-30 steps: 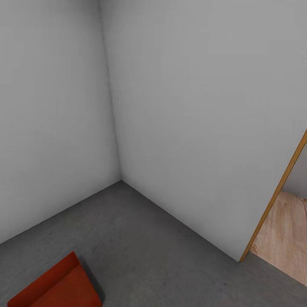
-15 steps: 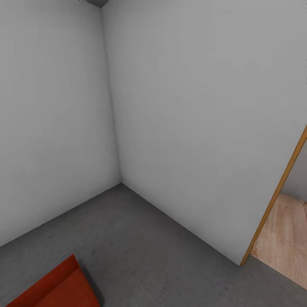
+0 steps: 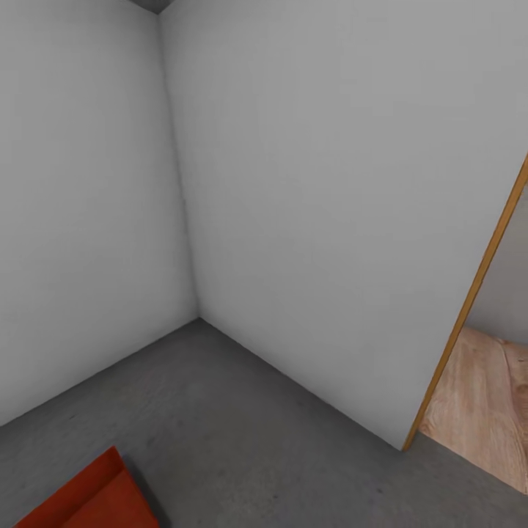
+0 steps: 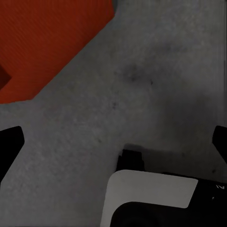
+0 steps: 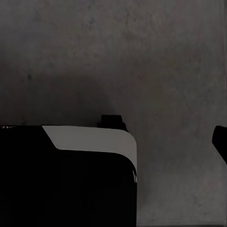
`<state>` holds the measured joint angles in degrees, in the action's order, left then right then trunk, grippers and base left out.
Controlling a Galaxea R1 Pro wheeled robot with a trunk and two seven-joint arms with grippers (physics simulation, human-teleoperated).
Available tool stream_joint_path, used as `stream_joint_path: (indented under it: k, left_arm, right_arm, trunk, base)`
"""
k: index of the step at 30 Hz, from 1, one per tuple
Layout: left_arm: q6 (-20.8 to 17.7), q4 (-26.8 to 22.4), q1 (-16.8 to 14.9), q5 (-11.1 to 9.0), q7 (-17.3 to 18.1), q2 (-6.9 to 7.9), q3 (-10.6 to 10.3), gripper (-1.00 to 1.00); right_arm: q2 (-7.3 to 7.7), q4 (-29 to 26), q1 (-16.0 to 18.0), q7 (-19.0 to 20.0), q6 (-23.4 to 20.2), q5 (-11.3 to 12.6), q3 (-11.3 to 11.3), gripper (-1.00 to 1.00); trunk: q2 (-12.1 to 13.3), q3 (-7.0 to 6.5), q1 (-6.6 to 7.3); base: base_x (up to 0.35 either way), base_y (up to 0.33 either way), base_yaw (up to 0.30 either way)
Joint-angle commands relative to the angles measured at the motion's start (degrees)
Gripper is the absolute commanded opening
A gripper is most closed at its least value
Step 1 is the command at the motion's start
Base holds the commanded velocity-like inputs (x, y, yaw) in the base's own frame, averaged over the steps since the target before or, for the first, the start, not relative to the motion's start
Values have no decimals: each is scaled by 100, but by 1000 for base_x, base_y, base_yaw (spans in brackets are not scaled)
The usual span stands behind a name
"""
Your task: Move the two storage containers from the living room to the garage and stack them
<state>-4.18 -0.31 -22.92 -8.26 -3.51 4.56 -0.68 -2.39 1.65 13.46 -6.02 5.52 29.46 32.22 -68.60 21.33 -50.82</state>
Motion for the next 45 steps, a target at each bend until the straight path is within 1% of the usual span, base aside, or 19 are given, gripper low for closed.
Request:
stream_joint_path:
  k: [1, 45]
  left_arm:
    - [-21, -4, -2, -53, -10, 1, -11, 100]
    - [-21, -1, -2, -53, -10, 1, -11, 100]
  right_arm:
    - [-6, 18, 7, -4, 28, 53, 48, 100]
    - [-7, 18, 7, -4, 28, 51, 48, 100]
  trunk:
    - [-4, 4, 0]
    - [-4, -97, 0]
  base:
    - [0, 0, -233]
    - [0, 0, -242]
